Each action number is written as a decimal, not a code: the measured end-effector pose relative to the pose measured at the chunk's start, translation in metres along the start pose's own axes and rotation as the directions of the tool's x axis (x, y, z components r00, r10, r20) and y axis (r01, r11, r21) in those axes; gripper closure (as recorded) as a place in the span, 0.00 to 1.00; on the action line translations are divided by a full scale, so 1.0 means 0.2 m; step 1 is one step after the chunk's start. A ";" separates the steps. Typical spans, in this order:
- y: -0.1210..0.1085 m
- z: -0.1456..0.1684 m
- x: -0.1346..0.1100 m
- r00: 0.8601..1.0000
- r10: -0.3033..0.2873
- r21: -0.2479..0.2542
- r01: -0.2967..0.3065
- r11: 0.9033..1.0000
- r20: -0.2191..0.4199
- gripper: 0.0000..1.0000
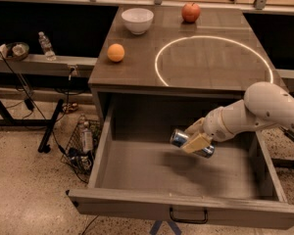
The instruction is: Place redbull can into top drawer
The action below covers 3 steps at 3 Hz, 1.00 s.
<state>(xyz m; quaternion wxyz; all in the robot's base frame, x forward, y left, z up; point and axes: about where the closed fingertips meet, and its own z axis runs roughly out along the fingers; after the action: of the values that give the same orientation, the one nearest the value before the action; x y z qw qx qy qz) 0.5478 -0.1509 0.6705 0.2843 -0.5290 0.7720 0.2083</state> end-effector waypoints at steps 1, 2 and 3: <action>-0.04 0.12 0.05 0.999 0.011 -0.016 -0.012 1.000 -0.049 1.00; -0.07 0.17 0.06 0.998 0.017 -0.032 -0.019 0.999 -0.057 0.82; -0.06 0.10 0.06 0.999 0.041 -0.016 -0.041 0.999 -0.031 0.53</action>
Offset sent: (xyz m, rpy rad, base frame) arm 0.0253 0.0088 -0.0376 -0.0395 0.0676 0.0090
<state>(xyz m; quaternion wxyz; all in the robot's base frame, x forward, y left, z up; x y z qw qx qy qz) 0.5608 -0.1503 0.6469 0.2639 -0.5185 0.7851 0.2124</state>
